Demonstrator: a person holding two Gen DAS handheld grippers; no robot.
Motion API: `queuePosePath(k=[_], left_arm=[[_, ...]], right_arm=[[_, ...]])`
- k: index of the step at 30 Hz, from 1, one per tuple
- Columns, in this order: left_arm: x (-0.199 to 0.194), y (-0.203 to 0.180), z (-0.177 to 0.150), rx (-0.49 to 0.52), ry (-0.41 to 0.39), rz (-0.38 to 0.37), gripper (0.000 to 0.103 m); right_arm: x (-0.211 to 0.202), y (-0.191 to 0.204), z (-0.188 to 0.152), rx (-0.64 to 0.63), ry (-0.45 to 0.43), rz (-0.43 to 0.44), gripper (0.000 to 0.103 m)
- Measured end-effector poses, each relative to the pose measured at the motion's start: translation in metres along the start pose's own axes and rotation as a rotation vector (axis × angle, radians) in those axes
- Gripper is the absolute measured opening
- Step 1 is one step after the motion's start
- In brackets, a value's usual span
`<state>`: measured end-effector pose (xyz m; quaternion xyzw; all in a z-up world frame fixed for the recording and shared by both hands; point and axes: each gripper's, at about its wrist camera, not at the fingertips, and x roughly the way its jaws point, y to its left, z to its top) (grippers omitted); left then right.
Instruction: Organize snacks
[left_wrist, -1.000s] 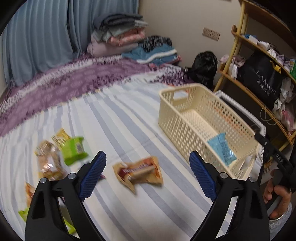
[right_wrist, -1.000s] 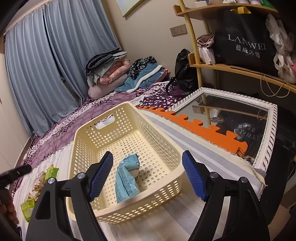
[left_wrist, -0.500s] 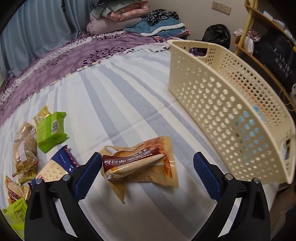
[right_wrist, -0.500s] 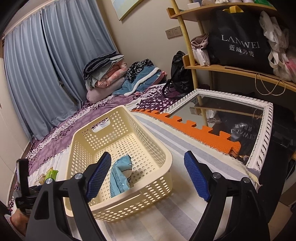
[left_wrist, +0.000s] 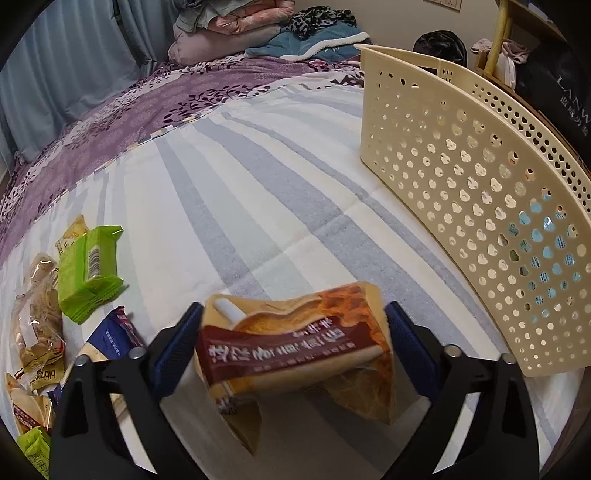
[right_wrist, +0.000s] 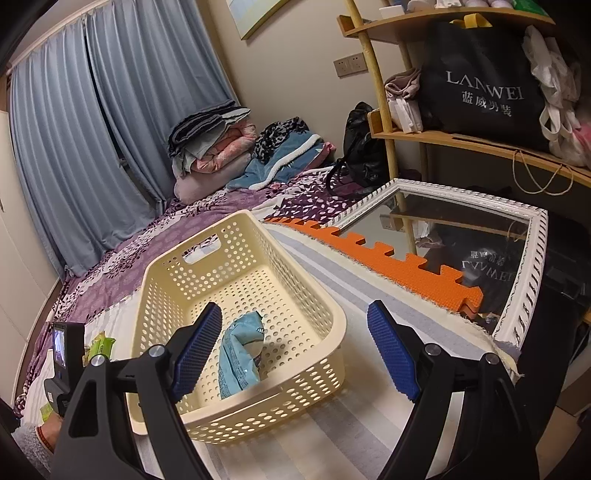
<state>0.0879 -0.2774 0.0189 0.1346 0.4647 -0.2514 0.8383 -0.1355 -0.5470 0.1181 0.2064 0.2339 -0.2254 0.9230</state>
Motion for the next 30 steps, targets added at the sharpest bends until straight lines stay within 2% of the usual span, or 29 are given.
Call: queuePosePath(k=[2,3,4,14,20,24,30], left_arm=[[-0.002,0.001,0.002,0.003,-0.007,0.008,0.091],[-0.007,0.001,0.003,0.006,-0.024,0.01,0.085],[-0.011,-0.001,0.004,0.009,-0.031,0.011,0.083],[-0.067,-0.029,0.026,0.043,-0.157,-0.026,0.083],[-0.104,-0.061,0.045,0.065,-0.242,-0.083,0.083],[-0.117,-0.089,0.055,0.095,-0.262,-0.153,0.083],[-0.119,-0.131,0.06,0.167,-0.265,-0.215,0.084]], right_arm=[[0.0,-0.001,0.0,0.002,-0.002,-0.002,0.081],[0.0,-0.002,0.001,0.003,-0.003,-0.002,0.081],[-0.001,-0.002,0.001,0.004,-0.004,-0.002,0.081],[-0.007,-0.004,0.002,0.01,-0.018,0.011,0.081],[-0.013,-0.008,0.003,0.02,-0.027,0.012,0.081],[-0.014,-0.009,0.001,0.022,-0.022,0.017,0.081],[-0.018,-0.009,-0.001,0.018,-0.023,0.02,0.081]])
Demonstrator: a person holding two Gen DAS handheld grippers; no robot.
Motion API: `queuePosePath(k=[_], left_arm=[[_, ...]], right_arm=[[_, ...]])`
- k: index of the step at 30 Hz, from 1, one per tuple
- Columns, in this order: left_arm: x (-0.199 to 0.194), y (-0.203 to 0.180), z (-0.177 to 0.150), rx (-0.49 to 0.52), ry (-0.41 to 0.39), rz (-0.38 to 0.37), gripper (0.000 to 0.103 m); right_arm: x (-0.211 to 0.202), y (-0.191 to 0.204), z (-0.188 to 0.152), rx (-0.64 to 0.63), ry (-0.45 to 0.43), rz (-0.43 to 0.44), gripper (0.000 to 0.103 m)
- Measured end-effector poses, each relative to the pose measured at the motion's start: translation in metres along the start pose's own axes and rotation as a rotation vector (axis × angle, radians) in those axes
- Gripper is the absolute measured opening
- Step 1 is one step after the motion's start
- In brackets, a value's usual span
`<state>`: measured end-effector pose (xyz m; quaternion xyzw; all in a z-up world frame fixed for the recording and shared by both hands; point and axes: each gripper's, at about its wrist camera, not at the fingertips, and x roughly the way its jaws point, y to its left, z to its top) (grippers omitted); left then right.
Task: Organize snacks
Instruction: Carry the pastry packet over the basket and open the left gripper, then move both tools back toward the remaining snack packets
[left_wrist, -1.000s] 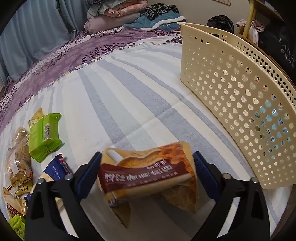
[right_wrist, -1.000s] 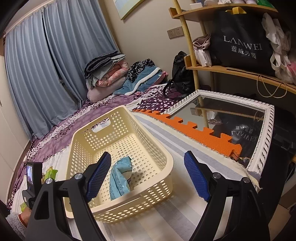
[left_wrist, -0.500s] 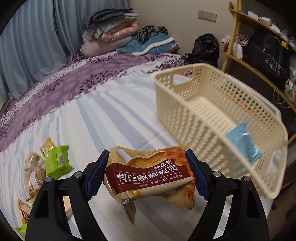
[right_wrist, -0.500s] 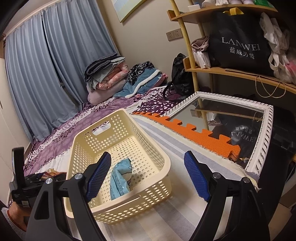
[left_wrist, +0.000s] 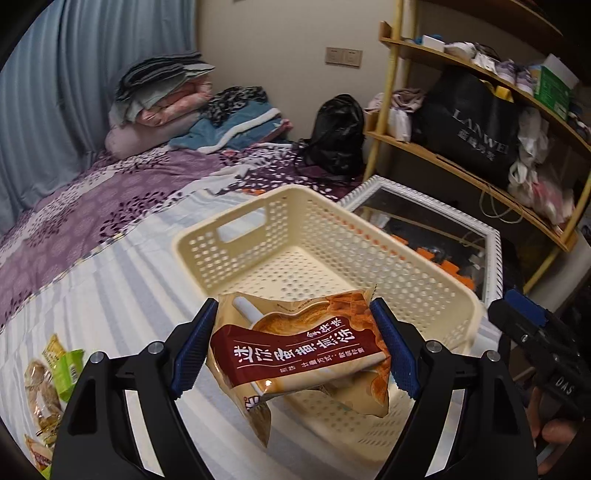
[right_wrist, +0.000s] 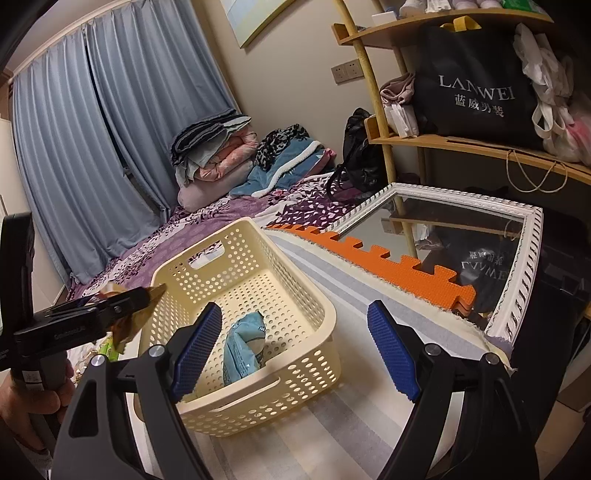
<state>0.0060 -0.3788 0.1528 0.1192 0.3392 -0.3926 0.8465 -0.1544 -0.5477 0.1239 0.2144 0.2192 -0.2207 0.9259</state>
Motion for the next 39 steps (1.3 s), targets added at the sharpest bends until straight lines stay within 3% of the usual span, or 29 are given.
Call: queuePosePath(k=[2,3,6,16,28,39], left_arm=[[0.003,-0.009,0.0,0.01,0.01,-0.023,0.088],[0.003,-0.012,-0.001,0.013,0.015,-0.031,0.096],[0.001,-0.015,-0.003,0.016,0.009,-0.032,0.1],[-0.012,0.006,-0.008,-0.053,0.015,0.015,0.1],[-0.047,0.024,-0.014,-0.05,-0.054,0.121,0.1],[-0.085,0.077,-0.045,-0.146,-0.053,0.223,0.1]], right_arm=[[-0.002,-0.001,-0.001,0.003,-0.002,-0.004,0.081],[-0.003,-0.003,-0.001,0.007,-0.003,-0.006,0.081],[-0.005,-0.005,-0.002,0.016,-0.005,-0.011,0.081],[-0.005,0.004,-0.001,0.007,-0.005,0.014,0.084],[-0.009,0.024,0.0,-0.018,-0.01,0.042,0.085],[-0.015,0.067,-0.003,-0.08,-0.012,0.108,0.085]])
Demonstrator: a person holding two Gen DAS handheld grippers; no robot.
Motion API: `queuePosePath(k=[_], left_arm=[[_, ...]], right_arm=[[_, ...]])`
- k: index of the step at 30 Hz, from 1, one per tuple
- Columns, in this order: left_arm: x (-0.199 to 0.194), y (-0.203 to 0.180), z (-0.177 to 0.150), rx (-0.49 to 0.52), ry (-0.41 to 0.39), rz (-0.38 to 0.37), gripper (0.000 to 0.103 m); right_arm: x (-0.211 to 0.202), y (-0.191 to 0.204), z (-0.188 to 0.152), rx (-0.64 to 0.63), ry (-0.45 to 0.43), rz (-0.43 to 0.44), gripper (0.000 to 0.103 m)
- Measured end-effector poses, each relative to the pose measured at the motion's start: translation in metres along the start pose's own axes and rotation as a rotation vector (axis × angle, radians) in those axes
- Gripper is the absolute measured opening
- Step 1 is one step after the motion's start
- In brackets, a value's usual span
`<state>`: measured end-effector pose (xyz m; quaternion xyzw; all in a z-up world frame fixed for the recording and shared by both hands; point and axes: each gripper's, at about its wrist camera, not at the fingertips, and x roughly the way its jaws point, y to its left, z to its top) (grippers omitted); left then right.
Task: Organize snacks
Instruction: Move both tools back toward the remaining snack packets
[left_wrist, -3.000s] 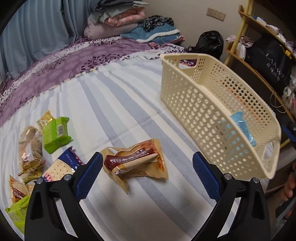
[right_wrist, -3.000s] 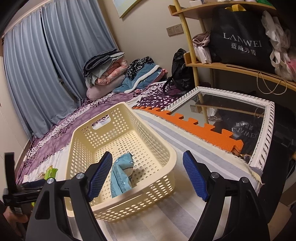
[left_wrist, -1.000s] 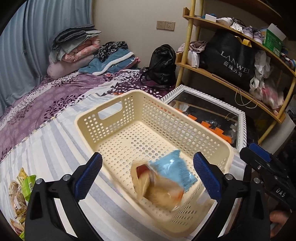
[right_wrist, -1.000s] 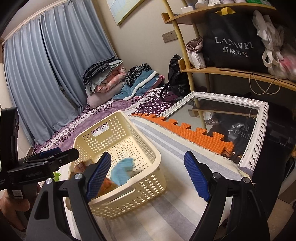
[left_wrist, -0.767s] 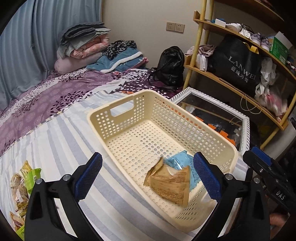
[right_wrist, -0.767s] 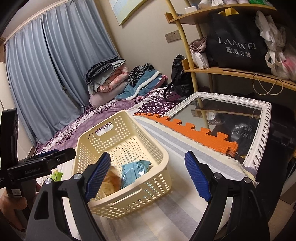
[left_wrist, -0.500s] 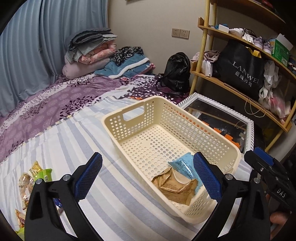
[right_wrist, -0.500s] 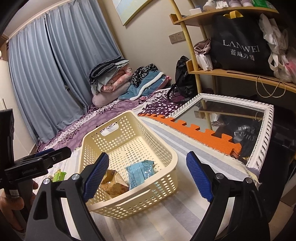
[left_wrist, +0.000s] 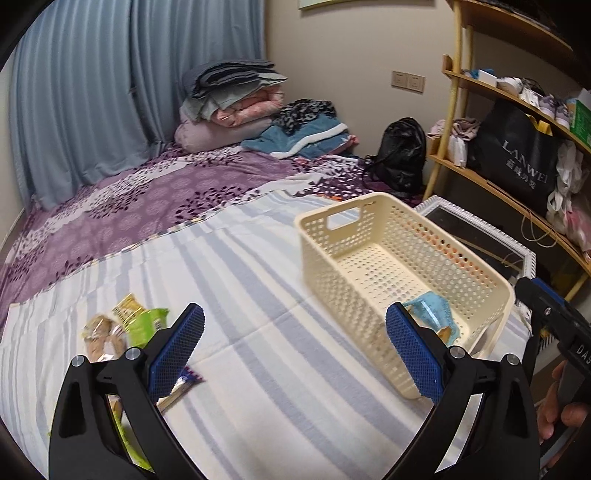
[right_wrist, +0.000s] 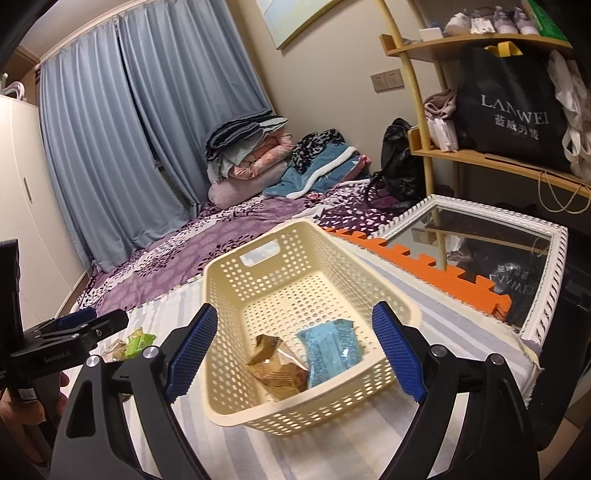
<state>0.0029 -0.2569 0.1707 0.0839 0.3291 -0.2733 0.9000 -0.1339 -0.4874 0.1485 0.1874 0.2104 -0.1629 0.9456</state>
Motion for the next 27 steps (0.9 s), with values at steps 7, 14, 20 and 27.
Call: queuePosePath(k=[7,14,20,27], left_arm=[[-0.016,0.051,-0.023,-0.086,0.025,0.073,0.1],[-0.033,0.097,-0.051,-0.157,0.043,0.13,0.1],[-0.049,0.131,-0.076,-0.204,0.055,0.177,0.1],[-0.063,0.171,-0.114,-0.29,0.09,0.221,0.1]], right_arm=[[-0.001,0.033,-0.002,-0.046,0.004,0.045,0.085],[-0.002,0.074,-0.011,-0.111,0.028,0.102,0.085],[0.005,0.114,-0.025,-0.164,0.092,0.174,0.085],[0.013,0.159,-0.048,-0.225,0.173,0.253,0.085]])
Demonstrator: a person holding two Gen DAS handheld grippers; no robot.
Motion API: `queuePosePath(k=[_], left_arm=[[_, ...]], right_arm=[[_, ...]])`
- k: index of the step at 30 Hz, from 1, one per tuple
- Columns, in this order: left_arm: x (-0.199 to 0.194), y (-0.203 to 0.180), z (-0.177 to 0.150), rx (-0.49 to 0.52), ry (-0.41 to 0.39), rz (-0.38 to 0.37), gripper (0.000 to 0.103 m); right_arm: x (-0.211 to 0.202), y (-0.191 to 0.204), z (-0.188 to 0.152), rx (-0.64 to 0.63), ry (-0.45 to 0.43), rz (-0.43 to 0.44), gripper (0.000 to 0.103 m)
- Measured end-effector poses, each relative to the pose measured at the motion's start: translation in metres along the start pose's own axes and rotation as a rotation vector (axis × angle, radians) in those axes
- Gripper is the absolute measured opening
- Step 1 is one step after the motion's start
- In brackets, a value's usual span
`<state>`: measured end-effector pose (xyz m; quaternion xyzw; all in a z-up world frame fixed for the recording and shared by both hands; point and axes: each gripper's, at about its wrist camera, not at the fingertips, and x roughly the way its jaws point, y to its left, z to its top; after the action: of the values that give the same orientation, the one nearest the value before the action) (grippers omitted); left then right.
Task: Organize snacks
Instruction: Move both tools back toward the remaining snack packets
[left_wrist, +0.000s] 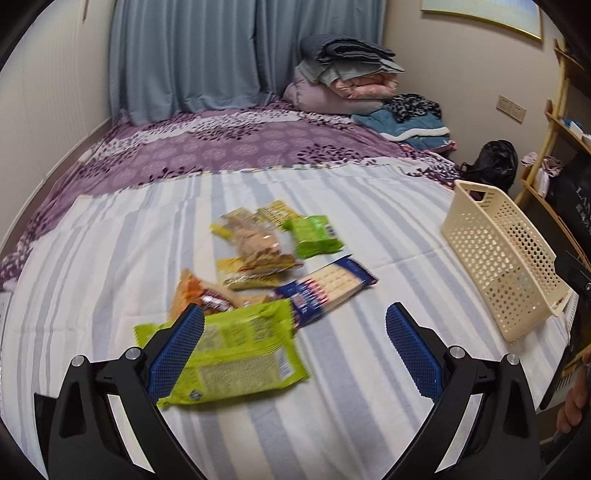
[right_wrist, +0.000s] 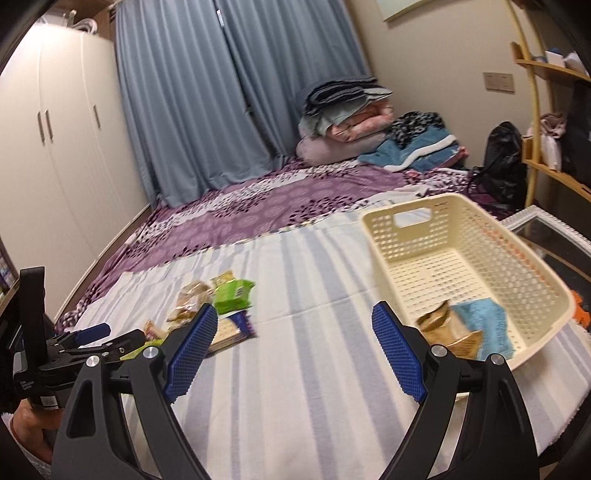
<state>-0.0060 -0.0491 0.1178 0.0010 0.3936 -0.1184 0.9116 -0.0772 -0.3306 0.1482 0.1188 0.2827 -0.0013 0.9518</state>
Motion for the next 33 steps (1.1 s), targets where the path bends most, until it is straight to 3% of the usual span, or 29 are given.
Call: queuePosePath(k=[9,16,24,33], left_arm=[[0.002,0.062,-0.031,-0.131,0.051,0.067,0.1],[0.013,0.083,-0.043,-0.193,0.088,0.064,0.1],[0.032,0.105,-0.026,-0.209,0.07,0.072,0.1],[0.056,0.137,0.004,-0.194,0.064,0.158,0.1]], right_arm=[[0.026,0.049,-0.016,-0.07,0.094,0.07,0.085],[0.038,0.063,-0.023,-0.096,0.129,0.08,0.085],[0.041,0.057,-0.025,-0.089,0.142,0.06,0.085],[0.043,0.057,-0.028,-0.105,0.143,0.048,0.085]])
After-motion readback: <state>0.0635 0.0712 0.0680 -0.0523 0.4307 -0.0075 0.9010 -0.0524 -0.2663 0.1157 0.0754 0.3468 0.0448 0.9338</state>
